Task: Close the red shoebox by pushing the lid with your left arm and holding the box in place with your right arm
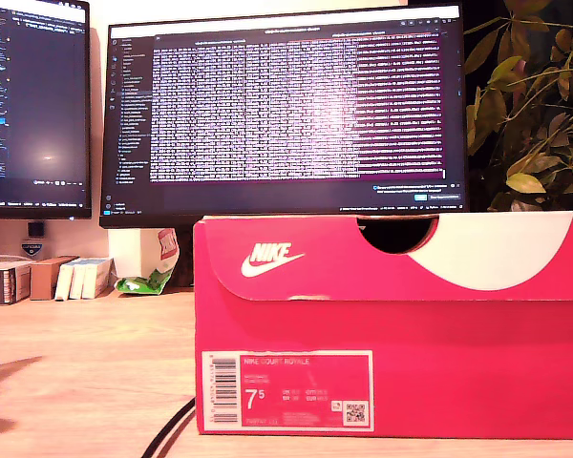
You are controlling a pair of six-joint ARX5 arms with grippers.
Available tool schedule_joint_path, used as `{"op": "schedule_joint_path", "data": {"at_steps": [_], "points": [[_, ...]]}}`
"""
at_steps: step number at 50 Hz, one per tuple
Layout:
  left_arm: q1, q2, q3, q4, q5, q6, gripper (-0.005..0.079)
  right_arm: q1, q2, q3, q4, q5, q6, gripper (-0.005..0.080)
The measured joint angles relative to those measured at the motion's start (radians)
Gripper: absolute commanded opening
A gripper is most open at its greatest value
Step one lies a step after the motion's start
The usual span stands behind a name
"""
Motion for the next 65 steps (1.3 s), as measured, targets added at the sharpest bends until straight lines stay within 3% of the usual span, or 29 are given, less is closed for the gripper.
{"op": "schedule_joint_path", "data": {"at_steps": [10, 20, 49, 65], "points": [[0.028, -0.097, -0.048, 0.053, -0.029, -0.079, -0.0019, -0.002, -0.129, -0.08, 0.01, 0.0, 0.029, -0.0013], [0.029, -0.172, -0.048, 0.069, -0.055, -0.082, -0.0019, -0.005, -0.231, -0.16, 0.037, 0.0, 0.041, -0.0013], [0.029, -0.185, -0.233, 0.254, -0.093, -0.135, -0.0019, -0.005, -0.321, -0.243, 0.083, 0.033, 0.007, -0.0013], [0.028, -0.224, -0.322, 0.346, -0.134, -0.135, -0.0019, -0.005, -0.496, -0.341, 0.097, 0.08, 0.007, -0.0013]]}}
